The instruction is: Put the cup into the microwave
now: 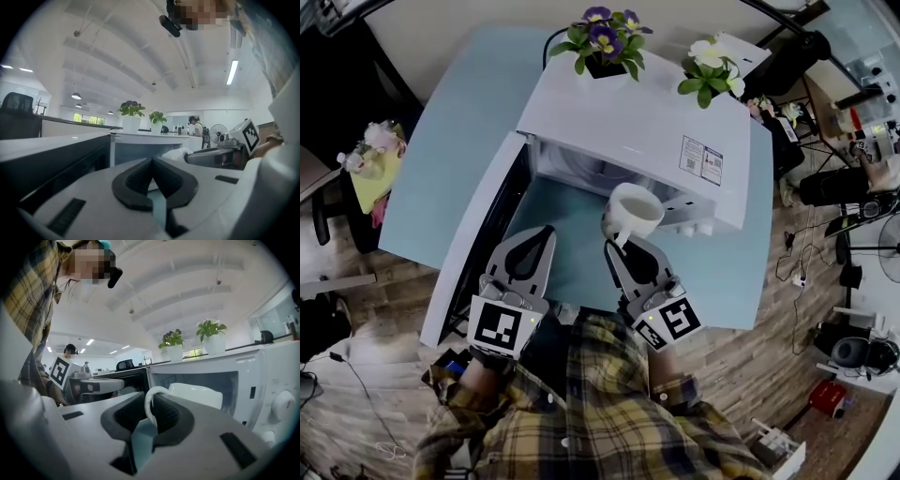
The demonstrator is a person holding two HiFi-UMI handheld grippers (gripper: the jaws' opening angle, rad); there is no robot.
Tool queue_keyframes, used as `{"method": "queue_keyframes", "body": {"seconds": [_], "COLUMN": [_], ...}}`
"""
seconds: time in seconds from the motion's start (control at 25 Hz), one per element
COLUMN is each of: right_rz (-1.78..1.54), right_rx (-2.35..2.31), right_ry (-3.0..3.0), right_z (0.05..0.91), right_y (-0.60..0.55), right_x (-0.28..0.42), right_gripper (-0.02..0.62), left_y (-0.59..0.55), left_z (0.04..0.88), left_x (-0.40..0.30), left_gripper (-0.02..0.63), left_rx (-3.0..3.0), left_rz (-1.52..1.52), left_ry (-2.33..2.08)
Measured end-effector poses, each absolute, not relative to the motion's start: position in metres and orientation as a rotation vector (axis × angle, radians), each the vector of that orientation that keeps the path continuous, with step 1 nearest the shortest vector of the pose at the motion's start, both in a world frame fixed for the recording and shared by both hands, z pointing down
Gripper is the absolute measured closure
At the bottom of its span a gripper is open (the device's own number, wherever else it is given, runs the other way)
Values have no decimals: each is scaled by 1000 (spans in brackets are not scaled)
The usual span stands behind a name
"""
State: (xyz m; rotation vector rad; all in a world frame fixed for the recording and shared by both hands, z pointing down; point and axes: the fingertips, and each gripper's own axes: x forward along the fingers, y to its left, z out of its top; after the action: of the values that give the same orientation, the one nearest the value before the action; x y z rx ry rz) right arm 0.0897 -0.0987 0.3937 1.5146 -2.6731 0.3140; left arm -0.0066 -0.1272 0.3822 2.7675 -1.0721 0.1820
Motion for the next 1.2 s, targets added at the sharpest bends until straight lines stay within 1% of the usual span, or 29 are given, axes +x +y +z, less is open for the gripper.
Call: {"method": "queue_keyframes", "body": {"seconds": [0.52,1.2], "right_rz": [265,179], "right_rx": [1435,1465], "right_ry": [-2683,-2671], "right_z": [417,438], "right_y": [-133,-168], "right_x": [79,85], "right_gripper": [532,531], "left_y": [-128,-129], "left_z": [396,420], "left_x": [-1,14], "left_gripper": [615,615], "left_rx": [2753,2746], "left_rz": [236,274], "left_ry": [-1048,-962]}}
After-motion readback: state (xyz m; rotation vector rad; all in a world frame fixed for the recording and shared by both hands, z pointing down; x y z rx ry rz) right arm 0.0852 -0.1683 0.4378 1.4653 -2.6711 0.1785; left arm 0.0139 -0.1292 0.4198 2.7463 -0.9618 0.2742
